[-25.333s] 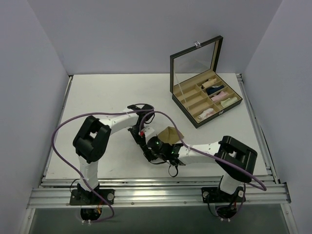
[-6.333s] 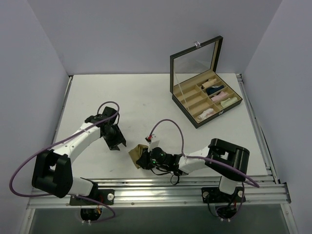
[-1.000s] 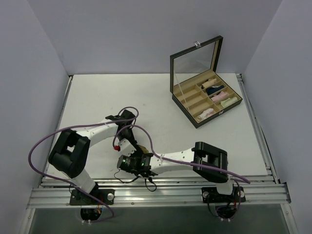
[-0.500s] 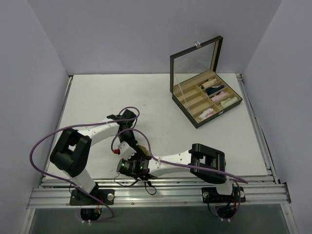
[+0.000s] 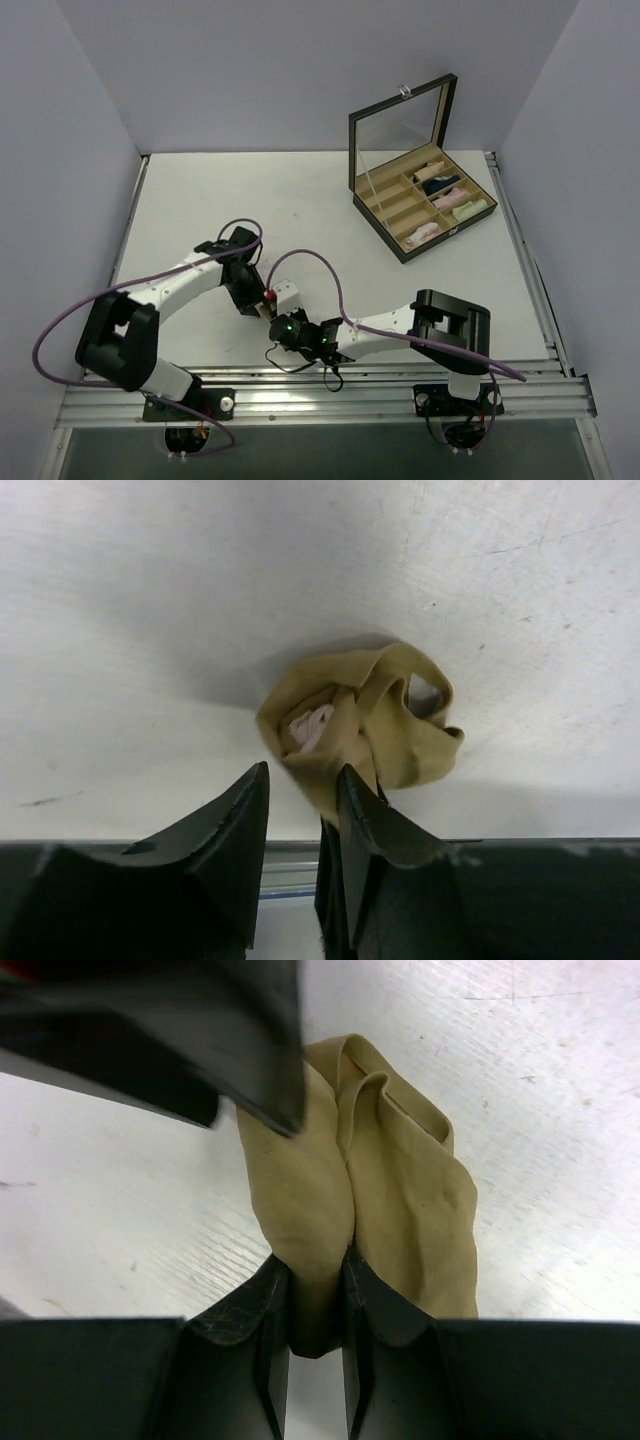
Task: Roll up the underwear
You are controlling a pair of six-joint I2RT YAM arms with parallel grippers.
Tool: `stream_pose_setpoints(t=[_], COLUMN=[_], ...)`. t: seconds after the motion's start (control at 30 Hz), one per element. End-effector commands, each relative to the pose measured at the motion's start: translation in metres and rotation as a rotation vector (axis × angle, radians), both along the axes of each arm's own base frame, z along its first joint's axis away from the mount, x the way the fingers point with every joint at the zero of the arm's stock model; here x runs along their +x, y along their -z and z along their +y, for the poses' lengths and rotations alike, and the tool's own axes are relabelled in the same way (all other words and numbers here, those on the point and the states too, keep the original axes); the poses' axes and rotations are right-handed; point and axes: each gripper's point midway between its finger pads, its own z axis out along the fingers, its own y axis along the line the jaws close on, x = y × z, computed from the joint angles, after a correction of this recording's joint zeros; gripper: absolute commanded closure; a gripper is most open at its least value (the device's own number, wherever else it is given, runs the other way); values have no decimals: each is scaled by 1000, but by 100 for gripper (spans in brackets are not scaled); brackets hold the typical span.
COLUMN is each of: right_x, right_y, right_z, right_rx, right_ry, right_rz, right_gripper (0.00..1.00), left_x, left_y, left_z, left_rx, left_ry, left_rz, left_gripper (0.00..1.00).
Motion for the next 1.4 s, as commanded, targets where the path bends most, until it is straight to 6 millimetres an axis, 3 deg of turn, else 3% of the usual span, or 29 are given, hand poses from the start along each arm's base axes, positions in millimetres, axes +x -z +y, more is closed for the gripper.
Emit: stream_pose_setpoints(t=[0.0, 0.03, 0.1, 0.17, 0.27, 0.47, 0.7, 1.03, 1.27, 1.37], right_x=[-21, -21, -26, -29, -31, -34, -34, -35, -35, -39], right_y=[57, 69, 69, 80, 87, 100, 102, 102, 104, 104], right_z=[-41, -57, -51, -64, -68, -70, -72, -68, -64, -65], right_rx=[4, 10, 109, 122, 156, 179, 186, 192, 166, 150], right_ry=[35, 72, 49, 79, 98, 109, 106, 78, 55, 46], right_rz=[252, 287, 343, 377, 405, 440, 445, 457, 467, 489], right_gripper=[100, 100, 100, 100, 100, 100, 100, 99, 99, 89], left_x=[-3, 1, 7, 9, 7, 12, 20, 25, 26, 26], left_y=[-30, -35, -46, -50, -45, -31, -22, 2, 29, 31], left_z=[31, 32, 32, 31, 30, 9, -14, -9, -8, -9], left_rx=[59, 53, 37, 30, 22, -91, -144, -87, -40, -32], left_ry=[-64, -65, -56, -45, -30, 10, 64, 83, 122, 142], left_rz=[-63, -93, -146, -167, -169, -202, -229, -245, -193, -200], left_gripper=[59, 57, 55, 55, 54, 54, 54, 53, 55, 61])
